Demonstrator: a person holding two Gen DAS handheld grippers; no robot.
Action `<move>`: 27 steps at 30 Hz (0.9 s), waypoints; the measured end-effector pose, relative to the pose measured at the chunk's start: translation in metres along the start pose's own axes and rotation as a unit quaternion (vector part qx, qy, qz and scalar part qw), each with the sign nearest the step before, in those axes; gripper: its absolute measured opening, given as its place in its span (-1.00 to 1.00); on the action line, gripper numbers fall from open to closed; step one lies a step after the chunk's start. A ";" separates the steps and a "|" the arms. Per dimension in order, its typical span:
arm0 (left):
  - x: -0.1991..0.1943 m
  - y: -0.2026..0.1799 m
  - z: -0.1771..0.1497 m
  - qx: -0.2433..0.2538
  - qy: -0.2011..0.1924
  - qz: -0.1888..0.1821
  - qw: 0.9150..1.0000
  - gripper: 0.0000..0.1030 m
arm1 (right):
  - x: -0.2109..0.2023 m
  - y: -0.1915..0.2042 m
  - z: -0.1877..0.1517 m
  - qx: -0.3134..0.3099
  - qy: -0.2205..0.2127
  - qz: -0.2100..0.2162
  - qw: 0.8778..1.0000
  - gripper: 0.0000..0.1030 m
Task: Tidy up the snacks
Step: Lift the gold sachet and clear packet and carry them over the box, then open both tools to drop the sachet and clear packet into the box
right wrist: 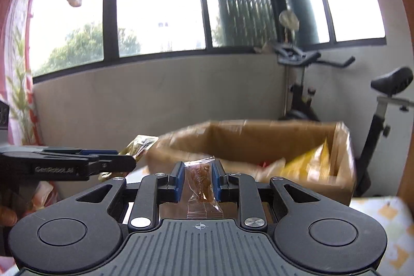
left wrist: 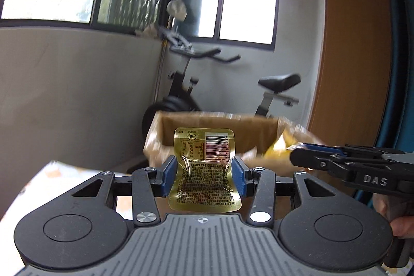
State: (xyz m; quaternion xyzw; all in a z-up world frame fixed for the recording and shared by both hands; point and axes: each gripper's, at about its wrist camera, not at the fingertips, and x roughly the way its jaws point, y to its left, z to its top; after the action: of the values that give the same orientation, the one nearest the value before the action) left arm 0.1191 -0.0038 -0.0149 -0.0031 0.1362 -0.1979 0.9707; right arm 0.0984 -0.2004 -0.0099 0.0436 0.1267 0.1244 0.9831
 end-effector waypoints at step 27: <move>0.113 0.006 0.032 0.023 0.076 0.011 0.997 0.10 | 0.090 -0.051 0.010 -0.009 0.107 -0.116 0.987 -0.46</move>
State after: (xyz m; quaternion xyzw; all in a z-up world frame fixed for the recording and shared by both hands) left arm 0.2296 -0.0433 -0.0139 0.0360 0.2051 -0.1899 0.9595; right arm 0.1968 -0.2268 -0.0277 0.0058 0.2344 0.0143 0.9720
